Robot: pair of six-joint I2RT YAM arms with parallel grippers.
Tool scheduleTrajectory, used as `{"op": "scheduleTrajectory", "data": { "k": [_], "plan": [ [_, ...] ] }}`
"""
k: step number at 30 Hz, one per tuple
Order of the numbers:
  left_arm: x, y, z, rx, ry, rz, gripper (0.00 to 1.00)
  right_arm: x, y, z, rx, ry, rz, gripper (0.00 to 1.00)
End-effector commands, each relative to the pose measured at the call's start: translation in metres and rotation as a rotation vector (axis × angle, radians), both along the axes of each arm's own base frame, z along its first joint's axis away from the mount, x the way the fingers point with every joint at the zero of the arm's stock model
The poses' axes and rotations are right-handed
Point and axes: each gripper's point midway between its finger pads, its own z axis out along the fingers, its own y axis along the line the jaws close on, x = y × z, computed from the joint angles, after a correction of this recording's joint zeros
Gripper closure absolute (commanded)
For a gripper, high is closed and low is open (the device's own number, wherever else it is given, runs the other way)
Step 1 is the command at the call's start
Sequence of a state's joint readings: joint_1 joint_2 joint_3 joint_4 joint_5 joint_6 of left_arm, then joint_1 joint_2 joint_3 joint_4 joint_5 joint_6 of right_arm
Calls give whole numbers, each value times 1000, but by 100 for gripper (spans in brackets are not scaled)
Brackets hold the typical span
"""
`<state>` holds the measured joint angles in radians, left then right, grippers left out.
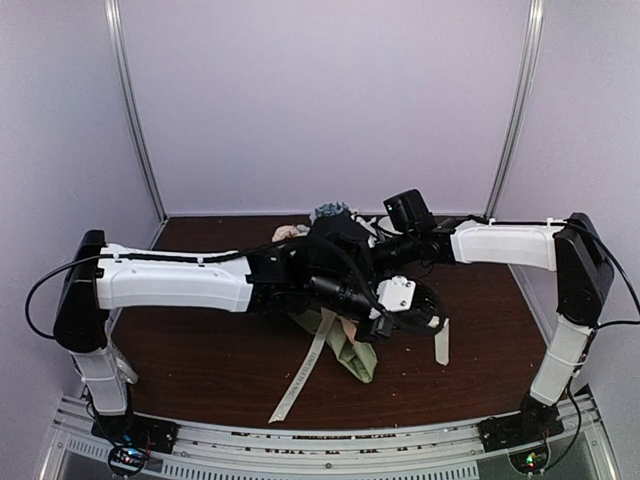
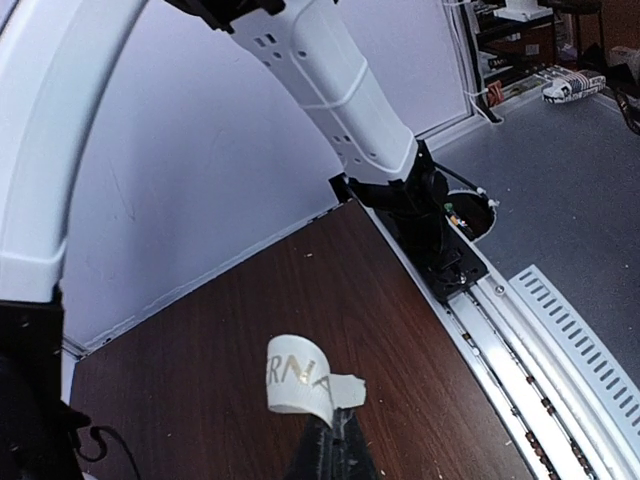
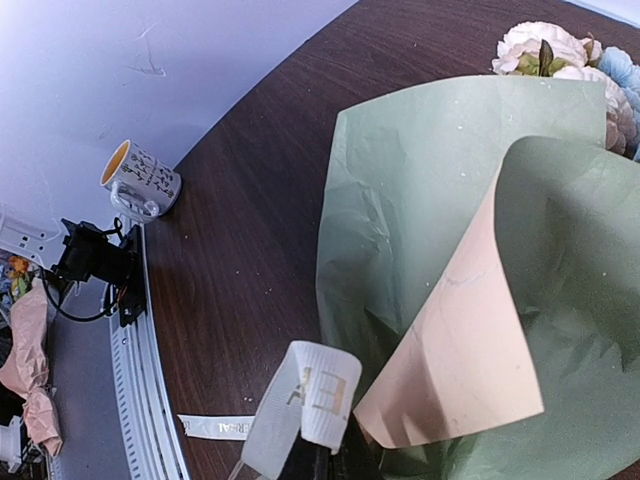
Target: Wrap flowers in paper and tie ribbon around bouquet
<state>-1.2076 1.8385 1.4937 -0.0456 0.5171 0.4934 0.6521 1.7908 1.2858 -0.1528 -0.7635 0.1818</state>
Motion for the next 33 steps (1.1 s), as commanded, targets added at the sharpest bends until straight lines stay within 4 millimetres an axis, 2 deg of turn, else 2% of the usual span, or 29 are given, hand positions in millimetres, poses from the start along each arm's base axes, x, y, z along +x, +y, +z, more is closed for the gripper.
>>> {"op": "scheduleTrajectory", "data": {
  "k": [1, 7, 10, 12, 13, 15, 16, 18, 19, 23, 25, 27, 29, 30, 33],
  "plan": [
    [-7, -27, 2, -27, -94, -68, 100, -1, -2, 16, 8, -36, 18, 100],
    [-18, -56, -38, 67, -74, -136, 100, -5, -6, 18, 4, -47, 22, 100],
    [-13, -63, -58, 76, -100, -121, 100, -8, -8, 19, 7, -52, 27, 100],
    [-6, -65, -61, 84, -102, -81, 100, -10, -9, 19, 9, -46, 29, 100],
    [-4, -65, -56, 86, -92, -61, 88, -11, -9, 19, 10, -45, 30, 100],
    [-4, -62, -41, 93, -71, -47, 52, -12, -10, 18, 11, -44, 30, 100],
    [-5, -60, -33, 96, -65, -44, 38, -13, -10, 17, 9, -40, 30, 100],
    [-2, -57, -22, 98, -64, -20, 22, -13, -10, 16, 10, -36, 31, 100],
    [0, -55, -20, 101, -70, -5, 18, -14, -10, 16, 11, -35, 30, 100],
    [15, -52, -20, 129, -114, 77, 14, -17, -11, 16, 18, -34, 32, 100],
    [22, -50, -11, 121, -137, 116, 14, -17, -12, 15, 14, -32, 29, 100],
    [23, -46, -5, 118, -173, 117, 13, -17, -12, 14, 13, -32, 30, 100],
    [24, -43, -7, 139, -214, 112, 12, -17, -12, 15, 14, -32, 29, 100],
    [25, -42, -11, 153, -229, 108, 13, -17, -12, 16, 15, -33, 29, 100],
    [20, -36, -27, 228, -234, 69, 26, -17, -12, 18, 18, -38, 28, 100]
  ]
}}
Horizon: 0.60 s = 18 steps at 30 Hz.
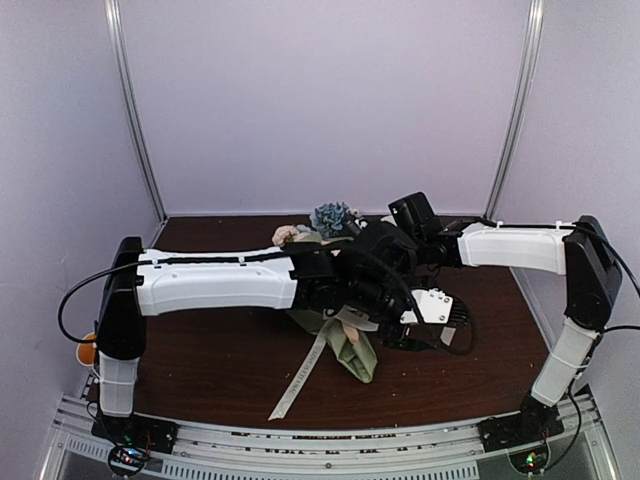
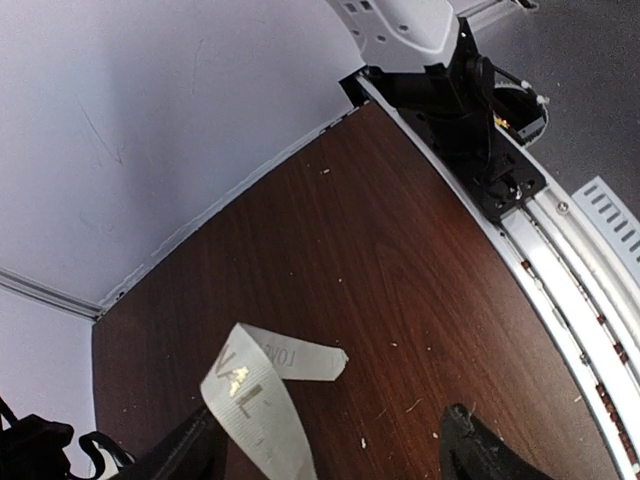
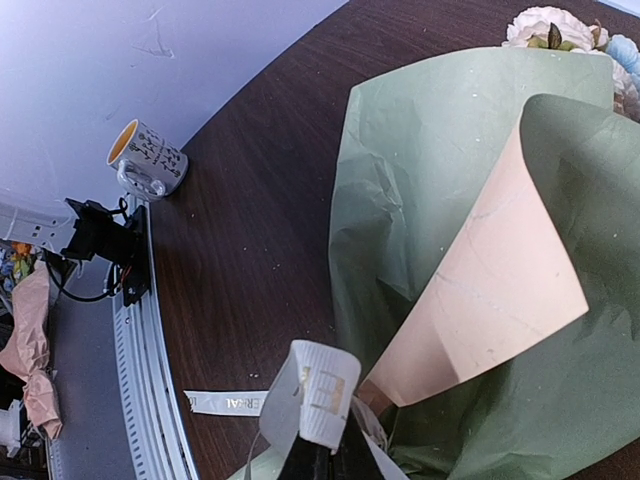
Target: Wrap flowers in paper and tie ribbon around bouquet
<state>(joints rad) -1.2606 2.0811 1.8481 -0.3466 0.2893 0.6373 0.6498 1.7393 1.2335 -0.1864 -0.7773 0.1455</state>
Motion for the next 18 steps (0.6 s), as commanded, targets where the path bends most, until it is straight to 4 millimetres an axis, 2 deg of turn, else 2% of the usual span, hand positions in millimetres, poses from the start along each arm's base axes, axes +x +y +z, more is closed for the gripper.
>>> {"op": "scheduleTrajectory", "data": {
  "k": [1, 5, 11, 15, 18],
  "plan": [
    [-5, 11, 14, 59, -55, -41, 27, -1, -2, 21, 37, -41, 1, 100],
    [-16, 29, -9, 247, -29, -100, 22, -1, -2, 20, 33, -39, -2, 100],
    [3, 44, -32, 389, -202, -18, 12, -2, -2, 19, 32, -34, -1, 100],
    [-4, 44, -53, 416, -196, -56, 6, -3, 0, 20, 33, -34, 1, 100],
    [-5, 37, -55, 394, -172, -34, 6, -4, 1, 20, 30, -33, 3, 100]
  ]
}}
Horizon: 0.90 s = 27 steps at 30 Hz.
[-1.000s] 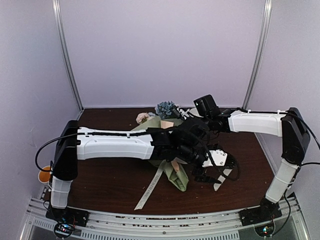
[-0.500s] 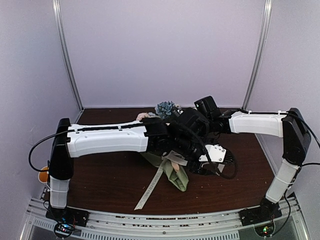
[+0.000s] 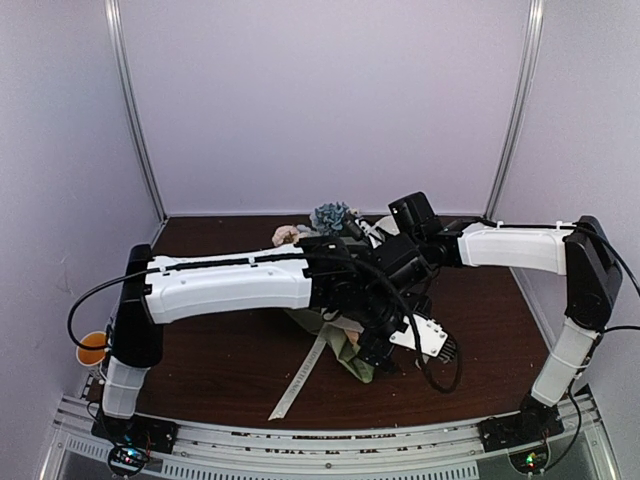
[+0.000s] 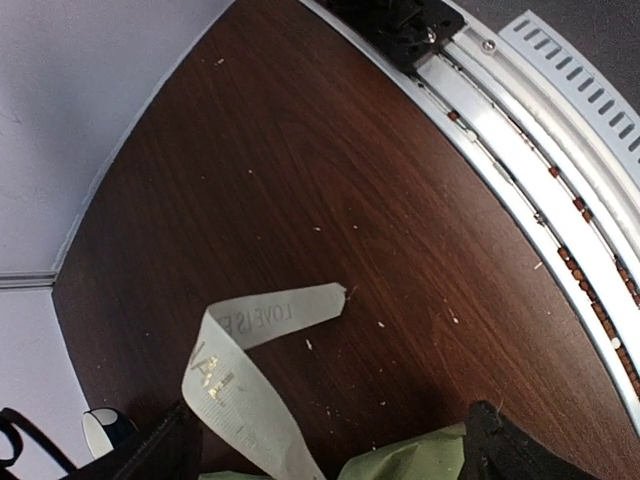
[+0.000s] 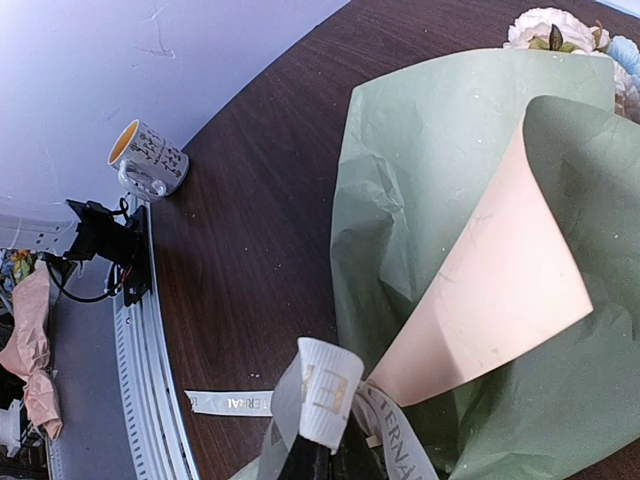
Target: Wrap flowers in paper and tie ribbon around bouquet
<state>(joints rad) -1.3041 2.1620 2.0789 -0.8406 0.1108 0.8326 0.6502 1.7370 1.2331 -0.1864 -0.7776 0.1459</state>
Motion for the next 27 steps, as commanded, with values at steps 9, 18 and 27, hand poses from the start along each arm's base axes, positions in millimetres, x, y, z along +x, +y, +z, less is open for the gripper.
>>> {"op": "scheduleTrajectory", "data": {
  "k": [9, 18, 27],
  "plan": [
    [26, 24, -48, 206, -155, 56, 9, -6, 3, 22, 31, -39, 9, 100],
    [30, 8, 47, -167, 65, 209, 37, -7, 3, 26, 30, -48, 7, 100],
    [72, 103, 131, -757, 423, 392, 38, -13, 8, 43, 89, -58, 17, 100]
  ]
}}
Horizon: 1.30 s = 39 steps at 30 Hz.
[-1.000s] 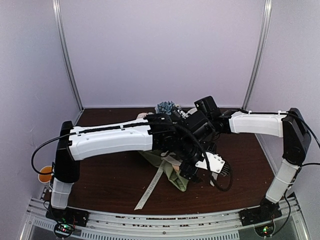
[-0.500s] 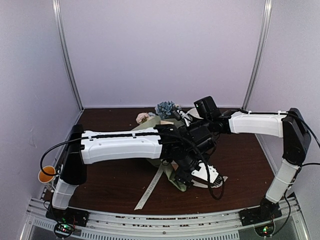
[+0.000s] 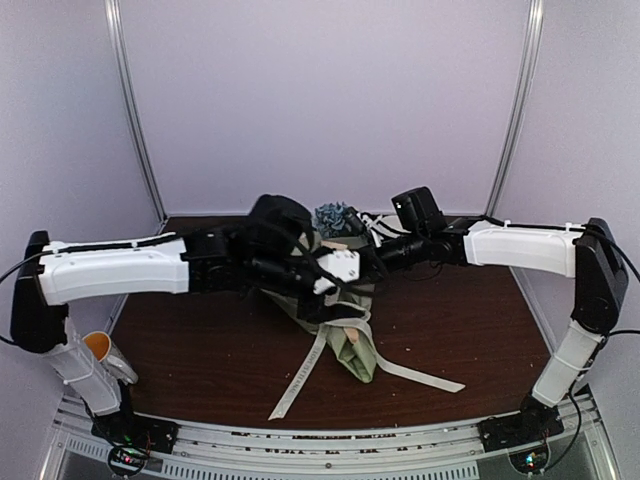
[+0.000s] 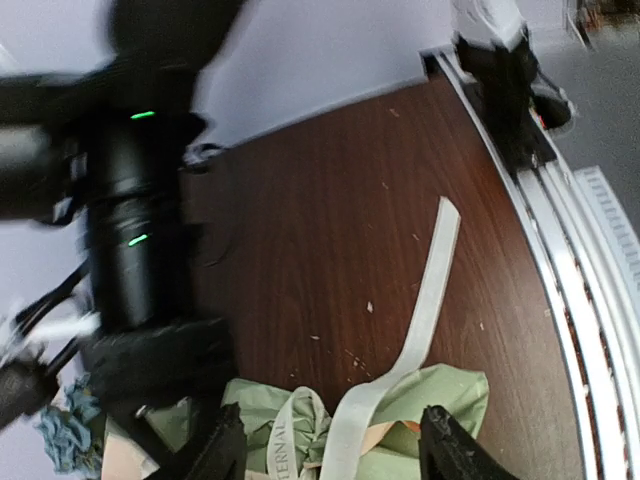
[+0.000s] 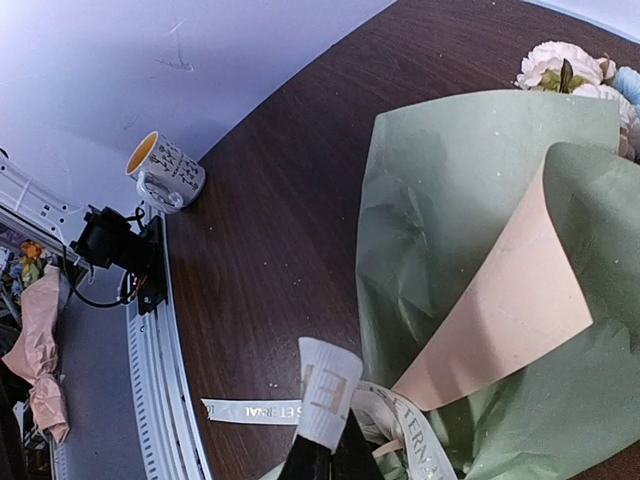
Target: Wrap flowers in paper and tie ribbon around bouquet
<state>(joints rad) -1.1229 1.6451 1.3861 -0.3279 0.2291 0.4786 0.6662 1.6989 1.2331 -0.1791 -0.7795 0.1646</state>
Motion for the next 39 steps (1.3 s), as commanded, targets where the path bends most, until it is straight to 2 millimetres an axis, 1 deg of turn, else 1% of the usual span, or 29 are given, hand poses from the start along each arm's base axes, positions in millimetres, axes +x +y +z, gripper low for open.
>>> {"op": "scheduleTrajectory", "data": {
  "k": [1, 2, 3, 5, 8, 10, 13, 17, 18, 20, 23, 25, 29, 32, 33, 34, 36, 38, 39],
  "plan": [
    [36, 28, 64, -430, 179, 128, 38, -6, 5, 26, 62, -39, 8, 100],
    [47, 39, 60, -458, 199, 183, 38, -7, 6, 28, 68, -40, 12, 100],
    [59, 50, 46, -463, 218, 243, 38, -7, 7, 29, 73, -42, 14, 100],
    [74, 60, 33, -480, 244, 316, 35, -9, 10, 33, 85, -47, 22, 100],
    [91, 63, 12, -465, 266, 396, 30, -11, 12, 39, 102, -51, 25, 100],
    [100, 62, -1, -451, 287, 429, 30, -13, 13, 40, 111, -50, 31, 100],
    [112, 60, -16, -452, 319, 453, 30, -16, 14, 40, 115, -48, 41, 100],
    [120, 57, -33, -431, 345, 463, 30, -18, 14, 37, 115, -37, 44, 100],
    [120, 54, -34, -430, 353, 455, 31, -18, 15, 37, 116, -36, 43, 100],
    [116, 48, -37, -430, 378, 421, 34, -18, 15, 37, 120, -35, 44, 100],
    [109, 41, -35, -453, 420, 364, 38, -16, 17, 39, 131, -34, 41, 100],
    [108, 39, -36, -465, 436, 357, 44, -16, 20, 40, 139, -34, 43, 100],
    [114, 40, -42, -464, 438, 395, 76, -17, 22, 36, 131, -19, 55, 99],
    [114, 43, -44, -471, 437, 404, 97, -19, 18, 30, 95, -18, 59, 92],
    [114, 44, -46, -470, 438, 413, 100, -20, 15, 28, 77, -22, 56, 87],
    [115, 46, -48, -467, 438, 425, 100, -20, 11, 26, 57, -29, 50, 83],
    [117, 51, -54, -459, 439, 456, 100, -17, -1, 18, 3, -31, 15, 78],
    [117, 55, -56, -469, 437, 474, 100, -10, -17, 2, -67, -18, -42, 76],
    [116, 57, -56, -476, 436, 476, 100, -10, -26, -11, -119, -2, -63, 75]
  ]
}}
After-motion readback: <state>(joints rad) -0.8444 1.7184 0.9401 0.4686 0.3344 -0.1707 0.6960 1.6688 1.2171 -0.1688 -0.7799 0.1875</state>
